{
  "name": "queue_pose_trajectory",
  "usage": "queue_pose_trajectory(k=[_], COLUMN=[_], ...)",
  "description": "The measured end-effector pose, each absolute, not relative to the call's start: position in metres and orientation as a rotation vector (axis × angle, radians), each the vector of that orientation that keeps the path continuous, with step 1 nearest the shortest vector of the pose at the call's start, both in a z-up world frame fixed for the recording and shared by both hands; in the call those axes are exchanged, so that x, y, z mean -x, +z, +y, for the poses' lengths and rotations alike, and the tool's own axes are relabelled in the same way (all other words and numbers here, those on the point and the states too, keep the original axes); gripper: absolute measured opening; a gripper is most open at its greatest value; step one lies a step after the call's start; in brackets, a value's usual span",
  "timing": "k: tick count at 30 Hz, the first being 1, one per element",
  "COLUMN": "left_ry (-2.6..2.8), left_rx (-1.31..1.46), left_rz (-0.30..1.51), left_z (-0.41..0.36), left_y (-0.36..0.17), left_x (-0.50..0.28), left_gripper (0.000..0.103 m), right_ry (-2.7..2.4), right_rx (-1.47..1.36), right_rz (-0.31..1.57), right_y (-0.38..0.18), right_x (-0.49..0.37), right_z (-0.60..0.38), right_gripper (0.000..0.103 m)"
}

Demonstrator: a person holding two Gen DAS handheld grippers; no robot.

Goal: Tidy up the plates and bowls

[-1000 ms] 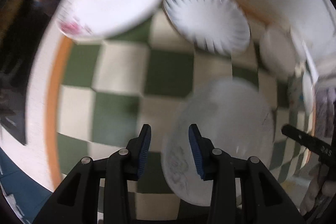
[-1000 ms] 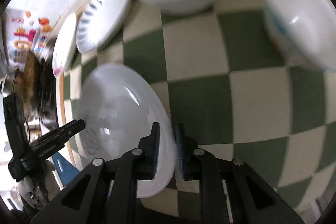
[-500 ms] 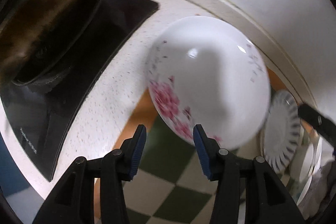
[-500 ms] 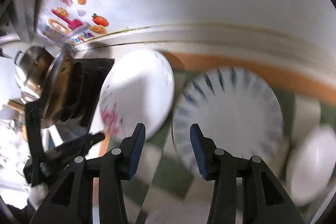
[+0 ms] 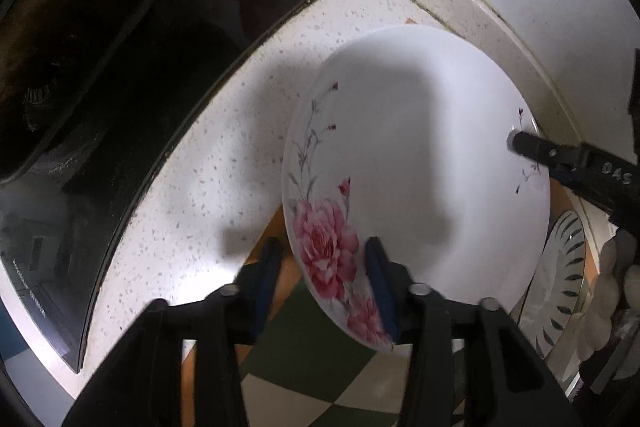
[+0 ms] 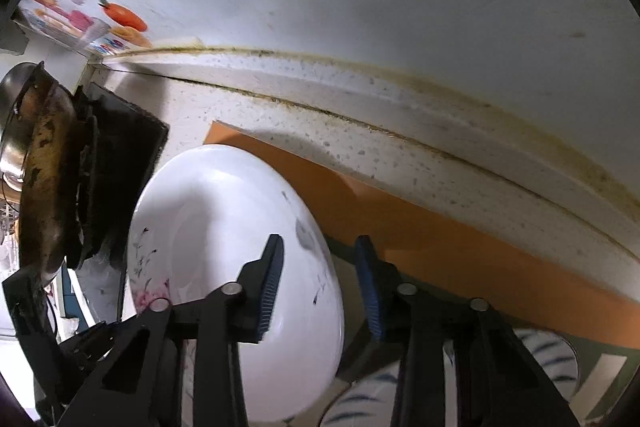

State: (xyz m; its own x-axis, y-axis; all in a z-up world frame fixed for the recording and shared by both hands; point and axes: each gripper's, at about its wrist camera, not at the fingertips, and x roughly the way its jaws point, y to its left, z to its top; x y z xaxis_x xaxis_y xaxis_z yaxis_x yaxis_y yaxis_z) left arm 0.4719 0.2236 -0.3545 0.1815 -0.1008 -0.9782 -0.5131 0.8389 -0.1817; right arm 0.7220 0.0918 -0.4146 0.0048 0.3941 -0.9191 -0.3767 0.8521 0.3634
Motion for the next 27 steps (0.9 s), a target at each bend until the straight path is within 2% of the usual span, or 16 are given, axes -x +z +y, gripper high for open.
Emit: queue_pose_trajectory(k=[2,12,19,27], left_ry=[0.295,0.31,0.296,0.259], left_rx=[0.545,0.53,0.524,0.489], left_rz=[1.37,1.327,1.298,1.276], left_z=[0.224,0.223,0.224,0.217], left_y=[-0.357,-0.353,-0.338,-0.313], left_x=[-0.474,-0.466,-0.464,-0.451], left_gripper=[0.027,0.026,0.026,0.026], right_ry=[0.615,0.672,0.683,0.677], right_rx=[-0.009,-0.052,-0.044,-0.063], right_rz=[1.457,1.44,1.398,1.356], right_y=[-0.42,-0.423,-0.402,-0.374], right_x=[-0.723,-0.722,-0.709,-0.68], right_z=[0.097,0.098,0.087,0.062], right_gripper=[0.024,0.019,0.013,0.013])
